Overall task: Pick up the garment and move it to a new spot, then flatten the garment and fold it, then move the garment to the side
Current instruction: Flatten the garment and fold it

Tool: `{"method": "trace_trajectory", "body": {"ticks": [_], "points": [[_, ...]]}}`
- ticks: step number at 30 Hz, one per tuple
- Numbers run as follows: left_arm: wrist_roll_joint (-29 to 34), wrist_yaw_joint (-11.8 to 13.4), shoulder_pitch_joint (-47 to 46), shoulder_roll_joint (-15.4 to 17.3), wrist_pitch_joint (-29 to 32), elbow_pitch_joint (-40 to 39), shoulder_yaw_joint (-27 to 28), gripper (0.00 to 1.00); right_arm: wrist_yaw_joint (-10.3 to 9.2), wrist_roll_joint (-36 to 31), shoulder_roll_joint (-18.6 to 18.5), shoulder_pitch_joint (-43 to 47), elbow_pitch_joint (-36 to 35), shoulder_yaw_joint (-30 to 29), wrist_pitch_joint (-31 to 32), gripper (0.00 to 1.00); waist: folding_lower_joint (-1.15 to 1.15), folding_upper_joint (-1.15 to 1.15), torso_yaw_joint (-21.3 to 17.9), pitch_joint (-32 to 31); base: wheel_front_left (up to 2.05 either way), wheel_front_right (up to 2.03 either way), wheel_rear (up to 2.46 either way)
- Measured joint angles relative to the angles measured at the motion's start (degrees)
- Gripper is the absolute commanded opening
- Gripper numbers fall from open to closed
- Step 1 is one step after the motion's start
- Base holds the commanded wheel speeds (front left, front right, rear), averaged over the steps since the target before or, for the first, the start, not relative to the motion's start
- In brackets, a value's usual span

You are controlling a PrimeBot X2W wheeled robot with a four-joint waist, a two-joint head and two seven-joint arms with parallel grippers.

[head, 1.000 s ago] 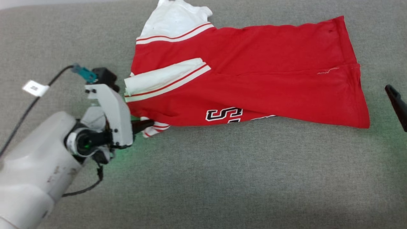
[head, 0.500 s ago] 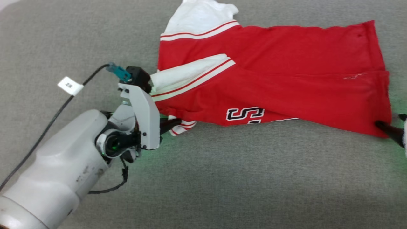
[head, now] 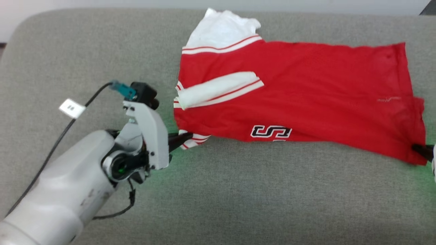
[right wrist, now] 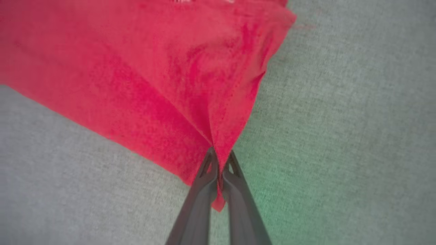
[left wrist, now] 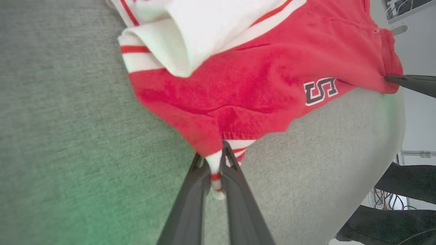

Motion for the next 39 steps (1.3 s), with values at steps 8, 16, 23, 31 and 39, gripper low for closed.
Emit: {"method": "trace_trajectory", "body": {"ticks": [8, 16, 23, 31, 39], "points": [[-0.21, -0.1, 7.02, 7.2, -3.11, -9.73, -0.09, 0.0, 0.0, 3.38, -3.15, 9.3, -5.56, -2.72, -0.87, 0.0, 0.0, 0.0, -0.18, -4.08, 0.0, 0.0, 0.0], [-1.0, 5.25, 16.75, 14.43, -6.59, -24.03, -0.57, 0.0, 0.0, 4.93, -4.57, 21.74, -12.27, -8.54, -2.1, 0.0, 0.0, 0.0, -0.07, -5.53, 0.0, 0.0, 0.0], [-1.07, 9.57, 20.84, 17.05, -12.67, -29.45, 1.43, 1.0, 0.0, 2.04, -1.13, 26.42, -16.17, -14.64, -7.19, 1.0, 0.0, 0.0, -0.42, -5.39, 0.0, 0.0, 0.0], [1.18, 12.56, 21.58, 18.61, -22.15, -30.48, 5.98, 1.0, 0.0, -4.2, 3.56, 25.8, -19.76, -19.93, -18.23, 1.0, 0.0, 0.0, -0.94, -5.32, 0.0, 0.0, 0.0], [9.02, 15.7, 16.53, 15.4, -34.76, -21.69, 10.45, 1.0, 0.0, -11.69, 9.87, 19.42, -20.35, -17.53, -34.23, 1.0, 0.0, 0.0, -3.96, -4.89, 0.0, 0.0, 0.0]]}}
